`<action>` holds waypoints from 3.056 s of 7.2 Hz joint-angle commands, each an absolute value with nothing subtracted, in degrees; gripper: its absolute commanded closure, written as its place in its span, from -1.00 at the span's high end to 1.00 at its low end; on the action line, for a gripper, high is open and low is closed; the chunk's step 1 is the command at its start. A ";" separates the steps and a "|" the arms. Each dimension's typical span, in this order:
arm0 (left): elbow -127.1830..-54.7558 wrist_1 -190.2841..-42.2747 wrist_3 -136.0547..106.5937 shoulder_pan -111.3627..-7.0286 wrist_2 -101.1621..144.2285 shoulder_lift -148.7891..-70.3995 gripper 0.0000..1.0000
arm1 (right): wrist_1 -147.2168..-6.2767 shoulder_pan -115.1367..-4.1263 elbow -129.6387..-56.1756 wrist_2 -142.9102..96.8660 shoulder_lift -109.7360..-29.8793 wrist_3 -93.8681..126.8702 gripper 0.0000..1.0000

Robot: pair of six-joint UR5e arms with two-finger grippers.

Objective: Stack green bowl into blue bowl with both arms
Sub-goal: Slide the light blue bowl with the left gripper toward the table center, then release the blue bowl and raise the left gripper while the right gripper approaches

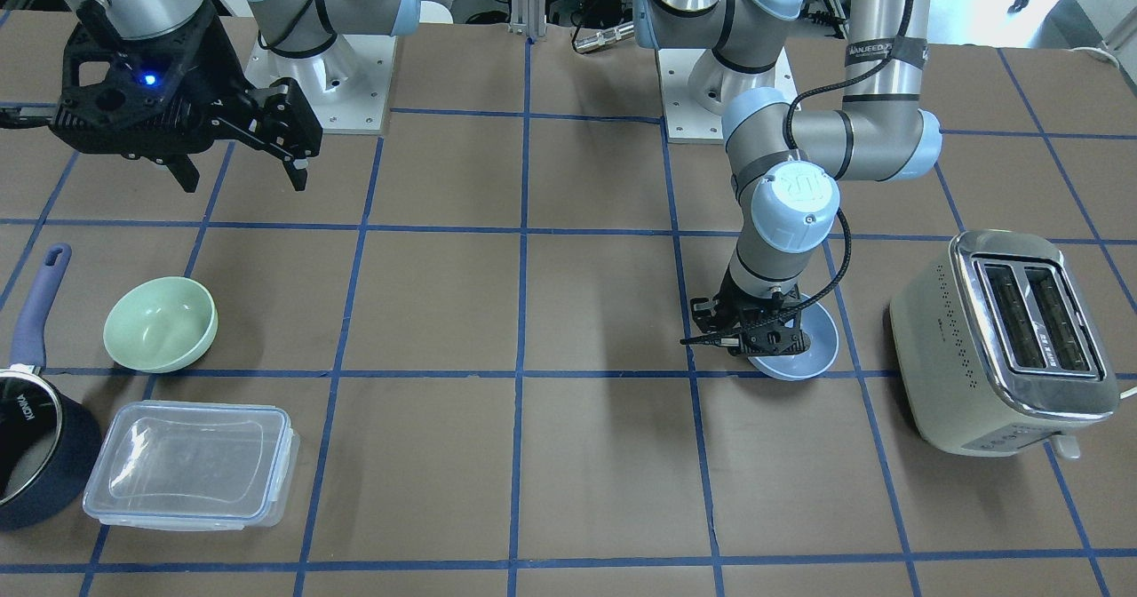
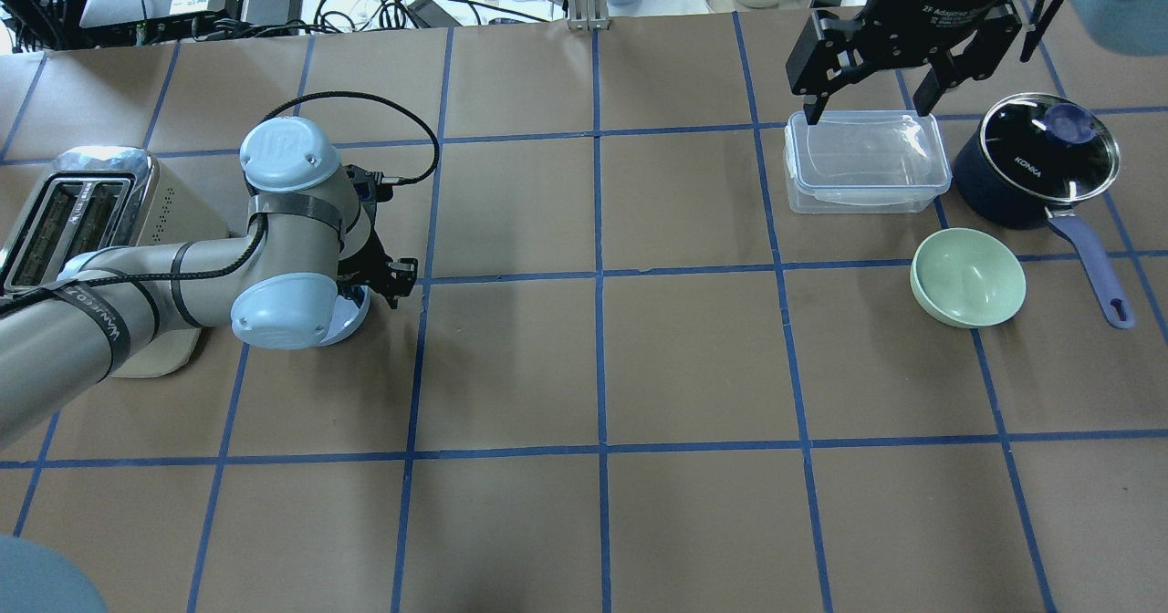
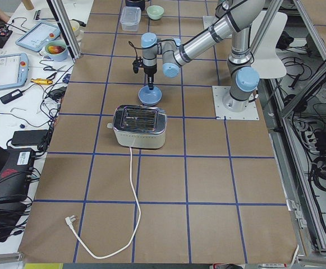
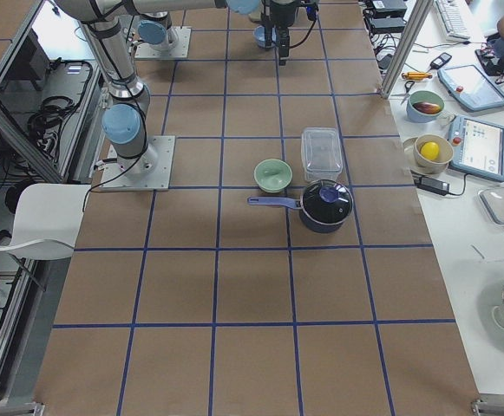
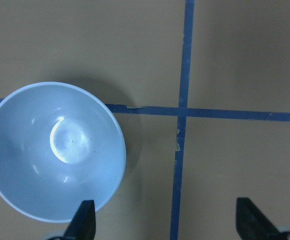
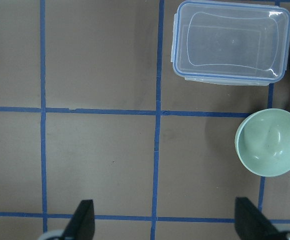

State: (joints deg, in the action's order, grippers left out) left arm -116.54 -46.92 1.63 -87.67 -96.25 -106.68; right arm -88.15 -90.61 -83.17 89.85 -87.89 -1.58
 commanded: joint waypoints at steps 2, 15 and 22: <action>-114.62 -47.54 -9.22 -93.74 -98.35 -105.47 -1.00 | -88.15 -90.62 -83.06 89.82 -87.89 -1.58 1.00; -93.52 -69.32 -5.16 -98.38 -88.58 -99.37 1.00 | -88.24 -76.25 -86.99 89.82 -84.38 -14.36 1.00; -88.86 -82.19 2.46 -87.63 -89.47 -88.25 1.00 | -115.35 -60.03 -112.39 94.98 -79.58 -17.24 0.98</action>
State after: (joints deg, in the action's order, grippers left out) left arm -89.05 -82.97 1.35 -88.67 -89.57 -88.93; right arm -110.35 -60.53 -109.32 92.59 -82.37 -19.13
